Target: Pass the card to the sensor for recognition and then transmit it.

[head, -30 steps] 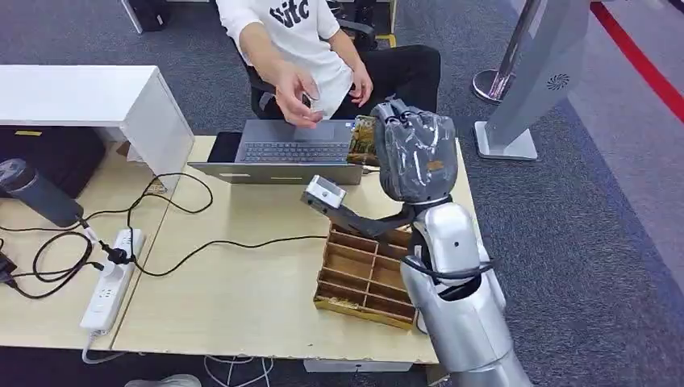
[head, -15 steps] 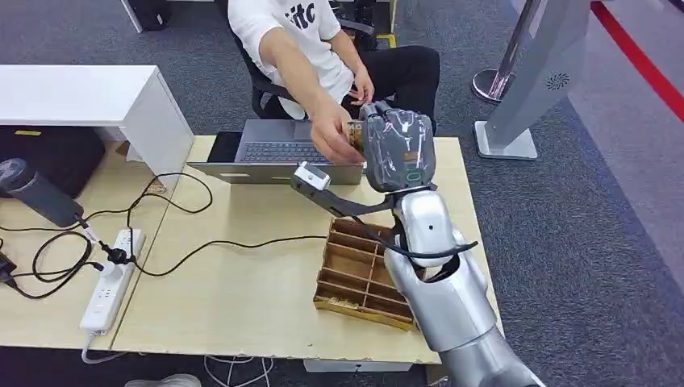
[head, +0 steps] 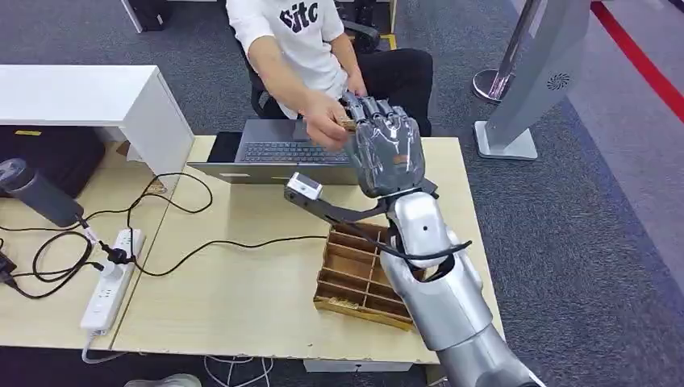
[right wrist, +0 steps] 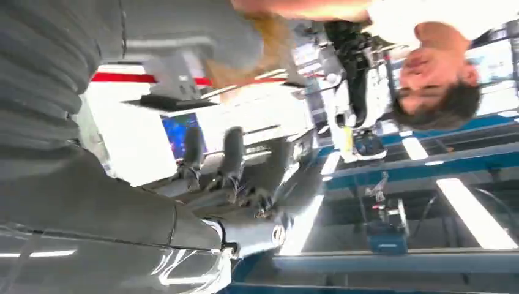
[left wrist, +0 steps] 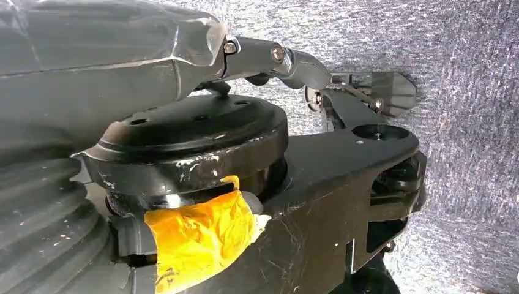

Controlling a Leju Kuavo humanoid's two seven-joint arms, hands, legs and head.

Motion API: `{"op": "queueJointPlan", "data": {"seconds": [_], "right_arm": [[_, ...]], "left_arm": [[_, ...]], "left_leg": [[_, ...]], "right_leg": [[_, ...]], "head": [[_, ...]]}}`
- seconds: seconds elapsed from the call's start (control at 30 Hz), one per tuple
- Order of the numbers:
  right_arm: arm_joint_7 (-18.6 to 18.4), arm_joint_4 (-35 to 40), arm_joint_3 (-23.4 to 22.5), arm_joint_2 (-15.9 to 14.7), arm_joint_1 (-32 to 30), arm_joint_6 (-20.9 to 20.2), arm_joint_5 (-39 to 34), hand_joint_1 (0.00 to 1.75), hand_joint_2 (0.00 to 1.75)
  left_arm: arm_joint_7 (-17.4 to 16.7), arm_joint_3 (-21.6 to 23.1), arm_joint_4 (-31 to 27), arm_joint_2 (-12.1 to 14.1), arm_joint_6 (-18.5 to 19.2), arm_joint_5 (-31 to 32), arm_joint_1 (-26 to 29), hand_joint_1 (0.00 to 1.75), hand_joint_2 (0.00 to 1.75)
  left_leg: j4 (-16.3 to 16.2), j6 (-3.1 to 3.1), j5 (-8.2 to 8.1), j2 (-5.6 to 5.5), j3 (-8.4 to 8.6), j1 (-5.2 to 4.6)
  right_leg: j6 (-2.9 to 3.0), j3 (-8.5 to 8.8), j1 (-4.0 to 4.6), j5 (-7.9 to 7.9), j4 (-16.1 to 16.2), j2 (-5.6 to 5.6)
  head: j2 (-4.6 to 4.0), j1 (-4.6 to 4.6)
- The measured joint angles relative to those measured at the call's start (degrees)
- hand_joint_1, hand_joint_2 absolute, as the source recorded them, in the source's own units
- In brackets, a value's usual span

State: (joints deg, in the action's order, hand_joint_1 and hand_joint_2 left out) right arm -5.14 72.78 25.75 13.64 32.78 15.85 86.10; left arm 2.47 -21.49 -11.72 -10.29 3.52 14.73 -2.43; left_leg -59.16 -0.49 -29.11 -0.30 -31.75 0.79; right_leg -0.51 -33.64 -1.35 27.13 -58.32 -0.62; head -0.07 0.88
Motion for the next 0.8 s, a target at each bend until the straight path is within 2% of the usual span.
{"op": "queueJointPlan", "data": {"seconds": [0.17, 0.27, 0.33, 0.43, 0.5, 0.57, 0.63, 0.73, 0.8], "right_arm": [[3.3, 0.5, -3.3, 0.1, -1.0, -0.3, -7.0, 0.00, 1.75], [5.1, 1.0, -7.5, 0.4, -1.7, -2.8, -19.1, 0.00, 1.75], [6.7, 0.8, -12.8, 0.5, -1.8, -5.8, -31.5, 0.00, 1.75], [9.3, 0.4, -22.9, 0.5, -2.2, -8.4, -46.0, 0.00, 1.75], [10.5, 0.5, -30.6, 0.5, -3.0, -9.1, -52.6, 0.00, 1.75], [12.0, 0.7, -39.0, 0.4, -4.1, -11.6, -58.3, 0.00, 1.75], [12.7, 0.6, -46.9, 0.2, -4.9, -14.4, -67.7, 0.00, 1.75], [15.4, -3.8, -60.2, -2.5, -6.1, -20.2, -88.4, 0.00, 1.75], [17.4, -8.4, -68.0, -5.3, -8.2, -23.5, -97.8, 0.00, 1.75]], "left_arm": [[0.0, 0.0, 0.0, 0.0, -0.3, -0.5, 0.0, 0.00, 1.75], [0.1, -0.1, 0.0, 0.0, -1.2, -1.6, 0.0, 0.00, 1.75], [0.6, -0.3, 0.0, -0.2, -2.1, -2.2, 0.0, 0.00, 1.75], [1.2, -0.6, 0.0, -0.2, -2.7, -2.4, 0.2, 0.00, 1.75], [1.6, -0.7, 0.0, -0.2, -2.6, -2.4, 0.2, 0.00, 1.75], [2.0, -1.0, 0.0, -0.2, -2.2, -2.4, 0.3, 0.00, 1.75], [2.4, -1.1, 0.0, -0.1, -1.9, -2.4, 0.3, 0.00, 1.75], [2.6, -1.5, 0.0, -0.2, -2.0, -2.0, 0.2, 0.00, 1.75], [3.0, -1.7, 0.0, -0.3, -2.0, -1.9, 0.3, 0.00, 1.75]], "left_leg": [[0.0, 0.00, 0.00, 0.00, 0.00, 0.00], [0.0, 0.00, 0.00, -0.02, 0.01, -0.01], [0.0, 0.00, 0.00, -0.08, -0.01, -0.01], [0.0, 0.01, 0.00, -0.19, 0.00, -0.02], [-0.1, 0.01, 0.00, -0.29, -0.02, -0.02], [-0.1, 0.02, -0.01, -0.33, -0.03, -0.03], [-0.1, 0.05, -0.04, -0.34, -0.04, -0.04], [-0.1, 0.13, -0.11, -0.42, -0.01, -0.02], [-0.1, 0.15, -0.12, -0.68, -0.06, -0.02]], "right_leg": [[0.00, 0.00, 0.00, 0.00, 0.0, 0.00], [0.00, 0.00, 0.00, 0.00, 0.0, 0.02], [0.00, 0.01, 0.00, 0.00, 0.0, 0.09], [-0.01, 0.04, -0.01, -0.01, 0.1, 0.14], [-0.01, 0.05, -0.01, -0.01, 0.1, 0.26], [-0.02, 0.05, -0.02, 0.00, 0.1, 0.27], [-0.03, 0.02, -0.02, 0.01, 0.1, 0.27], [-0.08, 0.11, 0.00, 0.05, 0.2, 0.39], [-0.22, 0.20, 0.00, 0.16, 0.2, 0.63]], "head": [[0.00, 0.02], [0.00, 0.02], [0.00, 0.04], [0.00, 0.02], [0.00, 0.02], [0.00, 0.02], [0.00, 0.04], [0.00, 0.04], [0.00, 0.02]]}}
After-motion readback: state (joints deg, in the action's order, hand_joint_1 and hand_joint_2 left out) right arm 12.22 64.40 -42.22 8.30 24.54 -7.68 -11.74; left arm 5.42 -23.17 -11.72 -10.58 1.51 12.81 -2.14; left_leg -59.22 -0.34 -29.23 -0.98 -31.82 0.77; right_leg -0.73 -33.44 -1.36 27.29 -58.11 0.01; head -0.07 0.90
